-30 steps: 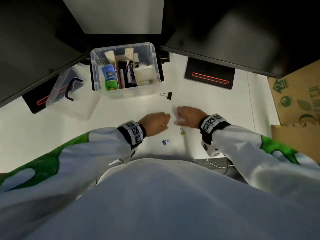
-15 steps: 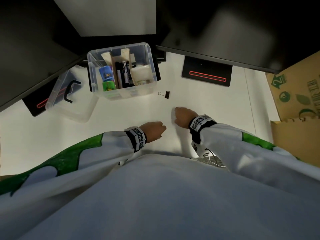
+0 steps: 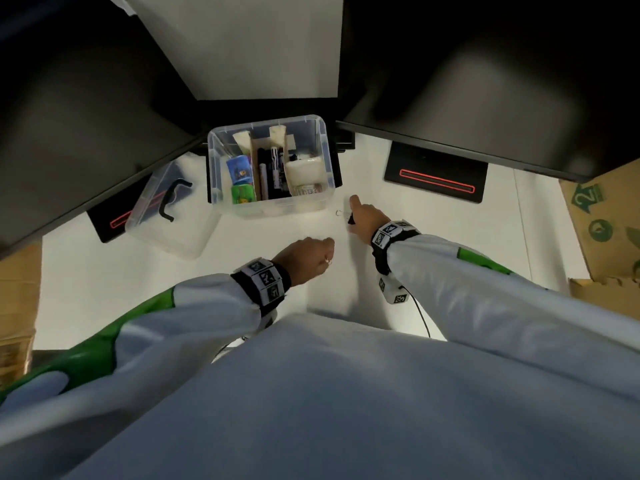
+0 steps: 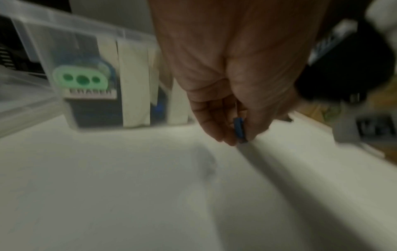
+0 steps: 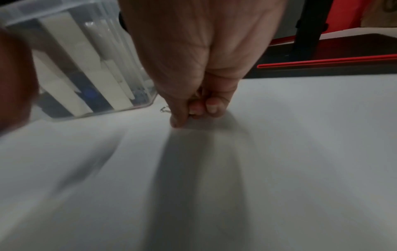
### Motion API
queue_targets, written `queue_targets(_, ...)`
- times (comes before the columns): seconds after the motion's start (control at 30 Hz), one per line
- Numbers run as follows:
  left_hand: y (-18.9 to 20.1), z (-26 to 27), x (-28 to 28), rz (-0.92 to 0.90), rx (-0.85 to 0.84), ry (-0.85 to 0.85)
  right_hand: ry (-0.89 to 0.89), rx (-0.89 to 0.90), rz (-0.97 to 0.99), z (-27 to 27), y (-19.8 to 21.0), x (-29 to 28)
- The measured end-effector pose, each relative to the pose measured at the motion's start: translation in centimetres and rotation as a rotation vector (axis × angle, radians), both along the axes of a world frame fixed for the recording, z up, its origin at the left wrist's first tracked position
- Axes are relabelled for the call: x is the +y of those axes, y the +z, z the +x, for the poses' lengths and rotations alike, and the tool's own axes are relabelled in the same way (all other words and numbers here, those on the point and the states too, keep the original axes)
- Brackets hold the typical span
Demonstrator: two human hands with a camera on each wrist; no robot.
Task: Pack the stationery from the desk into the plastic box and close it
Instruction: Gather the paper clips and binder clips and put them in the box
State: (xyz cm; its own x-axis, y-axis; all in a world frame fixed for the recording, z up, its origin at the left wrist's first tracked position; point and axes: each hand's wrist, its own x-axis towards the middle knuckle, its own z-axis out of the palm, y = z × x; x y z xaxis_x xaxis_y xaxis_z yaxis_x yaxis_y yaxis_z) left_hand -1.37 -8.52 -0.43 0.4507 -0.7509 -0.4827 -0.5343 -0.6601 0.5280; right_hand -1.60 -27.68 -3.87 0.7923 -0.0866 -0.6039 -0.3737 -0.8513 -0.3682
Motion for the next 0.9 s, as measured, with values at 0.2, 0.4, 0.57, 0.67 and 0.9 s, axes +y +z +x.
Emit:
queue_targets(0.2,5.1,5.0,-0.9,-0.283,-0.125,0.264,0.077,0.048,0.063,-0.5,1.9,0.6)
queue_targets(0.4,5.4,11.0,-1.0,-0.157,-0.292,0.364,0.237,-0.033,0.049,2.0,10.9,-1.0)
queue_targets(0.57,5.1,12.4,-1.3,-0.121,-0.256,0.324,0.173,-0.235,-0.017,5.5,14.6,-1.0)
queue_targets(0.67,5.3,13.5,-1.7,-0.156,-0.275,0.344,0.091,-0.282,-0.012,7.9,13.9,-0.1)
queue_targets(0.9,5.8,16.5,-2.9,-0.135,-0.285,0.47,0.035,-0.249,-0.098,12.5,10.9,2.7)
